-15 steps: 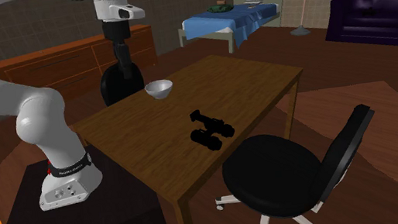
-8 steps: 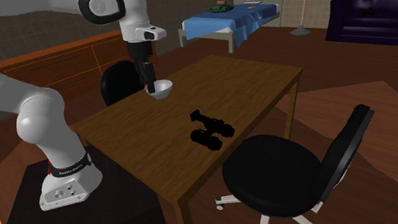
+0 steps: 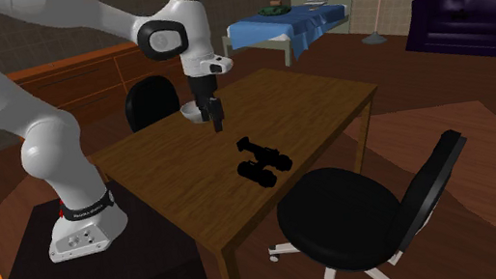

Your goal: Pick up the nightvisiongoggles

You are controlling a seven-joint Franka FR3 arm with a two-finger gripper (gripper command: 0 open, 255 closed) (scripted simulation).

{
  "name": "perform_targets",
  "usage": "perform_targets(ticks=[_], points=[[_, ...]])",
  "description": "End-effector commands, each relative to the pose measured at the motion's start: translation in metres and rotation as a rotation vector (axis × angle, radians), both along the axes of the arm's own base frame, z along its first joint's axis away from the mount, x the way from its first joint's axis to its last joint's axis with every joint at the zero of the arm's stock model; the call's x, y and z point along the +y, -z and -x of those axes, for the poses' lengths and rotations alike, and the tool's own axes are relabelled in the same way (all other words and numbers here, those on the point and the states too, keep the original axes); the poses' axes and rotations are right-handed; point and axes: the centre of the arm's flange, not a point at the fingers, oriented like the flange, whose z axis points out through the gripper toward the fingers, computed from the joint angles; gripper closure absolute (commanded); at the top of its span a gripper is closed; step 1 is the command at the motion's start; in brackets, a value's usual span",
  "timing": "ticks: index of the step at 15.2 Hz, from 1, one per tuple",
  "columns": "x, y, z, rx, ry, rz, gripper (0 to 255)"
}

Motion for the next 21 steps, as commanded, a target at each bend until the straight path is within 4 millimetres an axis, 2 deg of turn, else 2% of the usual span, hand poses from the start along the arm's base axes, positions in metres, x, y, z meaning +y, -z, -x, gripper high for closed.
perform_targets(ticks=[1, 6, 13, 15, 16, 21], points=[[-0.003, 0.021, -0.020, -0.015, -0.008, 0.002, 0], [-0.003, 0.064, -0.060, -0.047, -0.028, 0.004, 0], [-0.003, 0.101, -0.060, -0.047, -0.028, 0.004, 0], [-0.003, 0.104, -0.060, -0.047, -0.028, 0.004, 0], [-0.003, 0.104, -0.061, -0.047, -0.028, 0.004, 255], [-0.002, 0.105, -0.060, -0.047, -0.028, 0.004, 255]])
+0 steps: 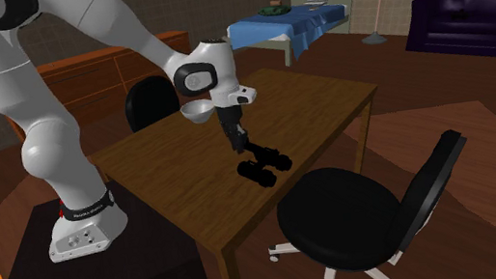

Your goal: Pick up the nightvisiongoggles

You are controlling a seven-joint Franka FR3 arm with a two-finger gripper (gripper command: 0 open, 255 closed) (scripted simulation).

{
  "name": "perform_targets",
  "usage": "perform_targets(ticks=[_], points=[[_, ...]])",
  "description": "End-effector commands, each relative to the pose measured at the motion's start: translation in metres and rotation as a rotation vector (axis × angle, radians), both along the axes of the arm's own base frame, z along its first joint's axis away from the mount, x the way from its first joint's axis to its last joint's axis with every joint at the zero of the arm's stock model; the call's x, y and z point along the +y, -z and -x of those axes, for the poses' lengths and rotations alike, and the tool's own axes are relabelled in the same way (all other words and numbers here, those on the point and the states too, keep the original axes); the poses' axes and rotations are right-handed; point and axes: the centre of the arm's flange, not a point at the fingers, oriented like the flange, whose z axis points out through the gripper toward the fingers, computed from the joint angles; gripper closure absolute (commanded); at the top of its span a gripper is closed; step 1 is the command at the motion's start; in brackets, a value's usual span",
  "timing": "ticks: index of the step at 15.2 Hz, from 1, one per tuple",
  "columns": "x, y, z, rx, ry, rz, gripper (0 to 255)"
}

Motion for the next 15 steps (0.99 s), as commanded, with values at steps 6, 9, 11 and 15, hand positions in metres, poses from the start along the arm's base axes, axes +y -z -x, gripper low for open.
perform_targets(ticks=[6, 9, 11, 15], points=[[-0.002, -0.011, 0.000, 0.001, 0.001, 0.000, 255], [-0.002, -0.027, 0.000, 0.001, 0.001, 0.000, 255], [-0.002, -0.037, 0.000, 0.001, 0.001, 0.000, 255], [-0.002, -0.059, 0.000, 0.001, 0.001, 0.000, 255]])
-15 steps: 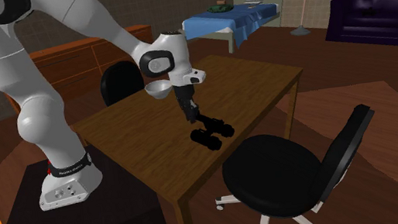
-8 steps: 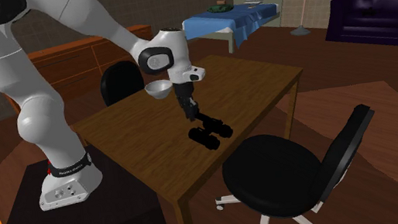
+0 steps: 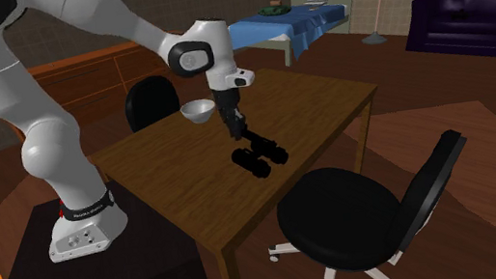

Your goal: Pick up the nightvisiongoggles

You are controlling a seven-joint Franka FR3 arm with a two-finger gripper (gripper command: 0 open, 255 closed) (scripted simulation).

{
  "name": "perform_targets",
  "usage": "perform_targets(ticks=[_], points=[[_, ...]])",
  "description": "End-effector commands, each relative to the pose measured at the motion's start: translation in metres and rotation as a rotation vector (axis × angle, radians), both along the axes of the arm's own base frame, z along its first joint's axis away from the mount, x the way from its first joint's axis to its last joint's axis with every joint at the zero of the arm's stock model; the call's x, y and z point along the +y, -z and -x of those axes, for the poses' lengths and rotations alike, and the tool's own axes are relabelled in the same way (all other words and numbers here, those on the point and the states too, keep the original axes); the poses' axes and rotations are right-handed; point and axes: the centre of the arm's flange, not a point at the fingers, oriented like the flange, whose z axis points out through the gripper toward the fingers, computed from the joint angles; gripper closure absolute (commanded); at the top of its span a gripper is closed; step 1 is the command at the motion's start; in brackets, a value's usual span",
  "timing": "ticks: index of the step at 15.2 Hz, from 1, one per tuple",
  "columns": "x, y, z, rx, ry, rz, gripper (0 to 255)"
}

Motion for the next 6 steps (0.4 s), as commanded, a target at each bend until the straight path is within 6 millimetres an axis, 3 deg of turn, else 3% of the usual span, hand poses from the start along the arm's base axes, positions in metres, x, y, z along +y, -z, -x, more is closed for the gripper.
perform_targets(ticks=[1, 6], points=[[-0.001, -0.011, 0.000, 0.000, 0.000, 0.000, 255], [-0.001, -0.028, 0.000, 0.000, 0.000, 0.000, 255]])
